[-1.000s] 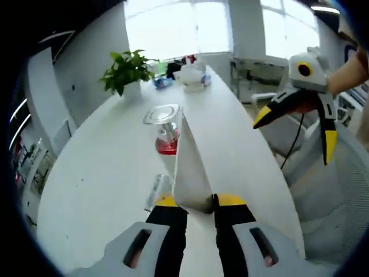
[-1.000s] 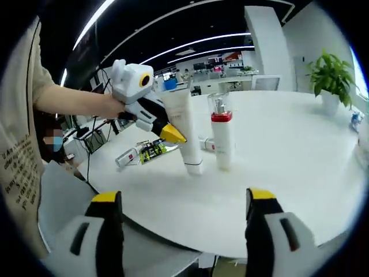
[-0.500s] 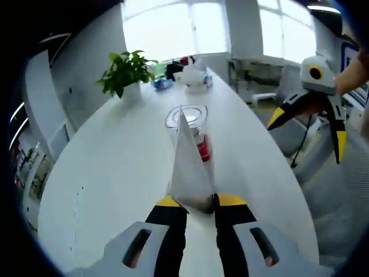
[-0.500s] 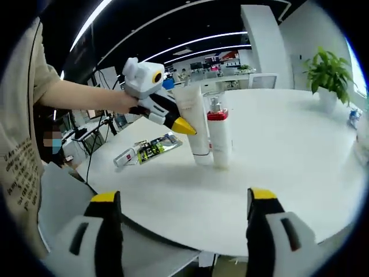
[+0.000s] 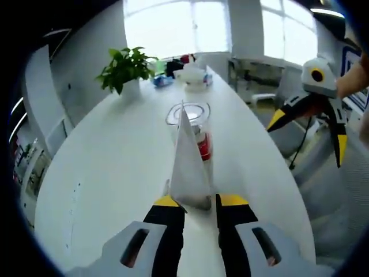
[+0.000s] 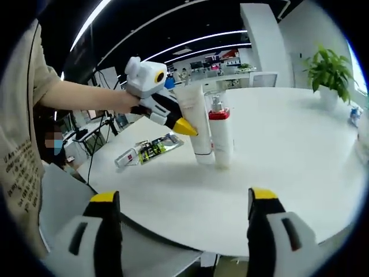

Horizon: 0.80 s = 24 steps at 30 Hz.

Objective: Arrange the skincare products in the storage area until every visible bottle or jar stands upright without overlapping.

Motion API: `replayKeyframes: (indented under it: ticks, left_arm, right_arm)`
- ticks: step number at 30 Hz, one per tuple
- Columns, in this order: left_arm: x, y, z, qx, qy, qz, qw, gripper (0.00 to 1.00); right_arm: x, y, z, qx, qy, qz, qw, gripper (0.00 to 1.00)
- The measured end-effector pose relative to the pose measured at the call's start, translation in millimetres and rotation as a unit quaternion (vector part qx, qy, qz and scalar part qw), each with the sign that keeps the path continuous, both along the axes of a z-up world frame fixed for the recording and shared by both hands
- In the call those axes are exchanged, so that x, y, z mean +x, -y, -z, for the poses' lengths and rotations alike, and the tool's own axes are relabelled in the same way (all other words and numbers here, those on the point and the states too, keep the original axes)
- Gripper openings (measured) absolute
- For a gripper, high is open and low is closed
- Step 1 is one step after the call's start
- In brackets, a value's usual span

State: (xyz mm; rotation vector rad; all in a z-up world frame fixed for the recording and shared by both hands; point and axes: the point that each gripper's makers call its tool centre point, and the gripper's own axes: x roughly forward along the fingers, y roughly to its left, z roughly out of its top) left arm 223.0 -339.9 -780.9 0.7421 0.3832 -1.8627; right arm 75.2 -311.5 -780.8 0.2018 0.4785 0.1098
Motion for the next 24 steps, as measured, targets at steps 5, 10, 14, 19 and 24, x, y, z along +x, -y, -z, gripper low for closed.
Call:
replayKeyframes:
  ticks: [5,10,14,19,24]
  left_arm:
    - [-2.0,-6,-1.8,0.006,-0.002,-0.004,1.0000,0.25]
    - [-3.0,-17,-5.7,0.014,-0.010,-0.015,0.9997,0.34]
    - [-3.5,-33,-7.6,0.019,-0.012,-0.028,0.9993,0.44]
    - [-3.5,-55,-7.9,0.027,-0.017,-0.056,0.9979,0.55]
    - [-2.8,-77,-11.2,0.031,-0.034,-0.104,0.9935,0.68]
  right_arm:
    - [0,2,-3.7,-0.003,0.003,0.003,1.0000,0.92]
    - [1,3,-7.0,-0.005,0.006,0.004,1.0000,0.92]
    - [2,9,-10.3,-0.004,0.014,0.018,0.9997,0.91]
    - [1,6,-15.2,-0.005,0.016,0.018,0.9997,0.91]
    - [1,0,-22.0,-0.007,0.021,0.014,0.9997,0.91]
